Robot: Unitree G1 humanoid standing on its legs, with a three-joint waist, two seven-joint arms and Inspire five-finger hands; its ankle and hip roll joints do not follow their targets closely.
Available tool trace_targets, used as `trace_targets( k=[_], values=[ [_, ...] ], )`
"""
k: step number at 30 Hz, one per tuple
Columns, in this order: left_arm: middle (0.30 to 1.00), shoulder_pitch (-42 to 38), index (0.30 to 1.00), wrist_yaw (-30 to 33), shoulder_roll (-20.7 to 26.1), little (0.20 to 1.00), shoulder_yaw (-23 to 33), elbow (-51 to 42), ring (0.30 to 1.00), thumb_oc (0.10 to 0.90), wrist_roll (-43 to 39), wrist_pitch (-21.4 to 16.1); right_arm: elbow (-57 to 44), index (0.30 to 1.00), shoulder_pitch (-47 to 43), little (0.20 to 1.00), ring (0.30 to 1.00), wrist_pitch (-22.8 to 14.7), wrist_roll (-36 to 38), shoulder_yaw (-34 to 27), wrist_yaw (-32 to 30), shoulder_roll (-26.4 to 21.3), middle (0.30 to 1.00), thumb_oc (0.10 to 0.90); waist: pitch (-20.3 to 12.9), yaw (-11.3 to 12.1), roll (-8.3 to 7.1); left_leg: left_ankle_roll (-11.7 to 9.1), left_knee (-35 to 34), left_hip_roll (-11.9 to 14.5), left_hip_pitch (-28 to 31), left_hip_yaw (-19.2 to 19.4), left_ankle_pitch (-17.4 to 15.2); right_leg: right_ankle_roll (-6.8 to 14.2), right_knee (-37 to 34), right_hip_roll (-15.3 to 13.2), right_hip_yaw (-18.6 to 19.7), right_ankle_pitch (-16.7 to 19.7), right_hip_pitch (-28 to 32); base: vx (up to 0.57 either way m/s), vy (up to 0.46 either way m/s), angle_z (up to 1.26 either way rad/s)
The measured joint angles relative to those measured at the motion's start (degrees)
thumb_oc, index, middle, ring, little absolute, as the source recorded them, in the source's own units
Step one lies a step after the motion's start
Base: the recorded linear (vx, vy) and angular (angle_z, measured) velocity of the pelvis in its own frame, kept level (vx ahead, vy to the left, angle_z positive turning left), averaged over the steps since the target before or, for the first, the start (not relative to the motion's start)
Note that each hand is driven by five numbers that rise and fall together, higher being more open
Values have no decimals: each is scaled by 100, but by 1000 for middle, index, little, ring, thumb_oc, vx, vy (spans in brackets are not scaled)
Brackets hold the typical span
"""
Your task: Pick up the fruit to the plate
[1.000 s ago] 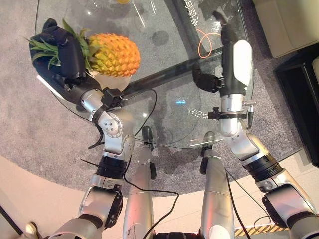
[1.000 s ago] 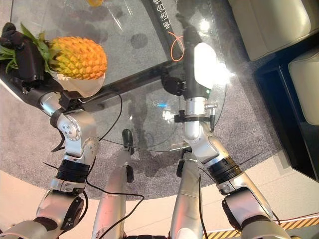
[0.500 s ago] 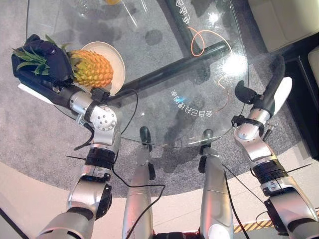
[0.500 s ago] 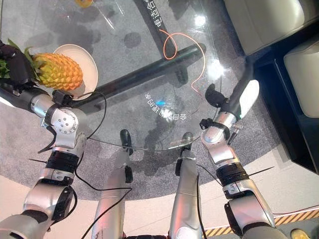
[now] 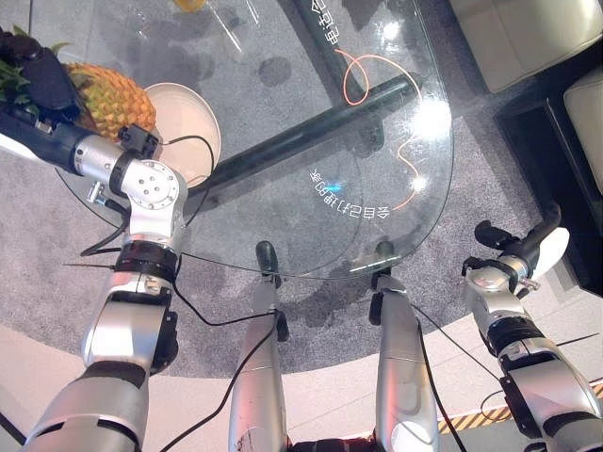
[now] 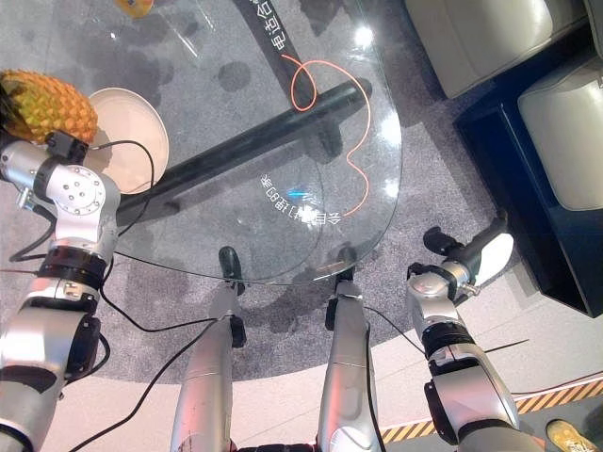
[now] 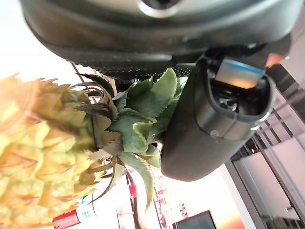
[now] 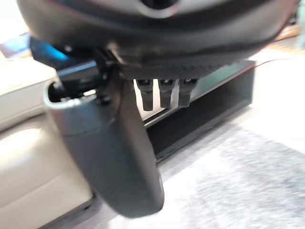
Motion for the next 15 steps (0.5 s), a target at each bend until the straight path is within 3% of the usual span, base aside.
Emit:
trace_targets(
  k=[7, 15],
  values=[
    [300, -155, 300, -33, 5, 200, -228, 366, 300, 100, -10, 68, 912, 900, -30, 900, 900, -85, 8, -61, 618, 3, 900, 800, -1, -49, -2, -8, 1, 38, -1, -3, 5, -5, 11, 38, -2, 3, -9, 0, 0, 0],
    [300, -298, 300, -406, 12, 200, -253, 786, 300, 100, -201, 313, 1067, 900, -25, 900, 900, 232, 7, -57, 1371, 5, 900, 800, -3, -102, -14, -21, 14, 42, 0, -9, 14, -15, 33, 41, -2, 10, -8, 0, 0, 0]
  ],
)
